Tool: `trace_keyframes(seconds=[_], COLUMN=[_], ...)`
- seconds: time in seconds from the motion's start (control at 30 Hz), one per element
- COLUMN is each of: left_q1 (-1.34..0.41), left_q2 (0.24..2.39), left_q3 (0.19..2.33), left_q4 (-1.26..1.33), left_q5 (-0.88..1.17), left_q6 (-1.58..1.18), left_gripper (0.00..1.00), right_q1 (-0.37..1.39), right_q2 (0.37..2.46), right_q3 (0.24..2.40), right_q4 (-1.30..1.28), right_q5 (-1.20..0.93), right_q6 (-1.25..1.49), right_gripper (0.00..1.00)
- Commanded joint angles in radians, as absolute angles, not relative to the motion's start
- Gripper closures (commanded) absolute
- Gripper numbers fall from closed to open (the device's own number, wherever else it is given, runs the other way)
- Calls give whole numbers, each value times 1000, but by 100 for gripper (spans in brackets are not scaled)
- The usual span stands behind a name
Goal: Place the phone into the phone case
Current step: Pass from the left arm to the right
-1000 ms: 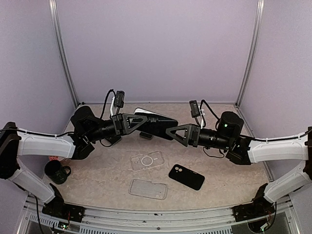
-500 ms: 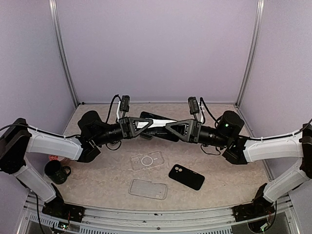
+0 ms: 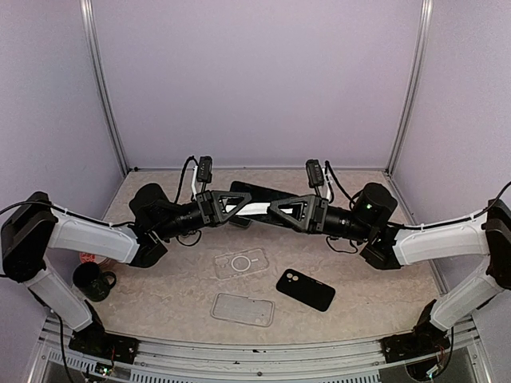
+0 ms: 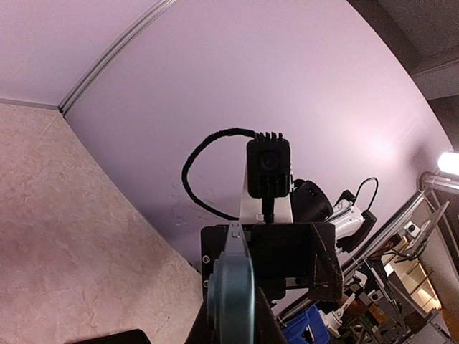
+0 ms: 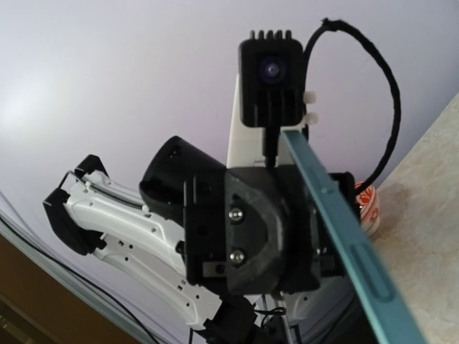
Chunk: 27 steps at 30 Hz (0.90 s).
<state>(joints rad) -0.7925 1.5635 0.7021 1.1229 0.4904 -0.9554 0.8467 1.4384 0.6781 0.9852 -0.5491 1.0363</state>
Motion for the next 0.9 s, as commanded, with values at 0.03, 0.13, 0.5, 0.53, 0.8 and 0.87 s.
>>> trace_keyframes(seconds=[0.03, 0.13, 0.5, 0.53, 0.8, 0.87], left_q1=[-802, -805, -808, -809, -806, -803], left_q2=[1569, 1569, 1577, 1578, 1573, 1563], left_q3=[716, 721, 731, 734, 738, 737], left_q4=[1167, 1154, 1132, 1130, 1101, 1084], left_q5=[455, 454, 463, 465, 461, 455], left_q6=[-949, -946, -944, -944, -939, -934], left_gripper=[100, 100, 100, 100, 90, 77], right_q1=[841, 841, 841, 841, 840, 841], right_q2=[1446, 1453, 1445, 1443, 1429, 1422], right_q3=[704, 711, 718, 719, 727, 731], right_q4=[1017, 1015, 977, 973, 918, 901], right_q5=[-558, -560, -551, -550, -546, -543], right_q6=[1021, 1017, 971, 966, 929, 919], right_gripper=[37, 50, 85, 89, 100, 100])
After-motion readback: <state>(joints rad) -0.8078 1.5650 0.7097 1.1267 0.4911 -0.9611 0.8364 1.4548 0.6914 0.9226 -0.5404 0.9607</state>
